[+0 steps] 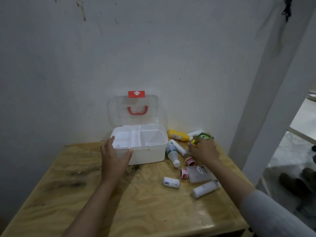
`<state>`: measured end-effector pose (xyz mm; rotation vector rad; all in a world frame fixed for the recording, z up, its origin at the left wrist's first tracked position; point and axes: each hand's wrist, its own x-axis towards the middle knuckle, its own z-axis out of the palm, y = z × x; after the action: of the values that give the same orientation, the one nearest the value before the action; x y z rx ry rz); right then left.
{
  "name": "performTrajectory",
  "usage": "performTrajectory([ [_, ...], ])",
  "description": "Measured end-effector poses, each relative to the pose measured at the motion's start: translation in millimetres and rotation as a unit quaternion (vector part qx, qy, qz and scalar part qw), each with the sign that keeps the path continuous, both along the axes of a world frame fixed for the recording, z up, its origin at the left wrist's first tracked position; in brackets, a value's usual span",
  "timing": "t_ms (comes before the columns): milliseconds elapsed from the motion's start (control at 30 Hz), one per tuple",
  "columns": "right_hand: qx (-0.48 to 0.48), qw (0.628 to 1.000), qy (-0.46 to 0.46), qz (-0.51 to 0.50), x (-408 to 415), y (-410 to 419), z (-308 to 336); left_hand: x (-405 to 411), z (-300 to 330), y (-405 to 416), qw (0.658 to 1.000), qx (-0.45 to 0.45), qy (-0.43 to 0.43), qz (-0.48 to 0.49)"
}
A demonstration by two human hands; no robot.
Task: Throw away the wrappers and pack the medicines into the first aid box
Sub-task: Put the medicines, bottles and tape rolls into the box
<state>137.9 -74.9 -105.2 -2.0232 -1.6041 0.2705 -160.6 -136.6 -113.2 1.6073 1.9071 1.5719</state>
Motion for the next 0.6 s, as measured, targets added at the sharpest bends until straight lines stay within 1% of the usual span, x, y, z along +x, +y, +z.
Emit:
performTrajectory([
  [100,0.023,0.997,0.015,-0.068,-9.3,-3.4,-1.1,-0.6,-0.5,0.0,1.000,-0.006,-0.003,0.003],
  [233,0.056,0.991,0.073,-0.093,-4.4,-10.2,-0.7,-0.8,-0.4,0.2,1.000,-0.008,0.006,0.006],
  [367,0.142,0.975,0.132,-0.106,6.3,-28.1,13.2,-1.4,0.0,0.2,1.000,-0.007,0.006,0.003],
  [467,0.205,0.965,0.149,-0.066,5.2,-38.8,36.2,-2.8,1.8,1.7,1.000,-0.019,-0.001,0.005],
  [533,0.230,0.961,0.153,0.003,-0.9,-44.8,55.4,-3.2,5.5,3.7,0.999,-0.038,-0.003,0.010],
  [600,0.219,0.958,0.166,0.080,-10.9,-47.6,76.0,-2.5,10.0,5.0,0.998,-0.056,0.000,0.011],
])
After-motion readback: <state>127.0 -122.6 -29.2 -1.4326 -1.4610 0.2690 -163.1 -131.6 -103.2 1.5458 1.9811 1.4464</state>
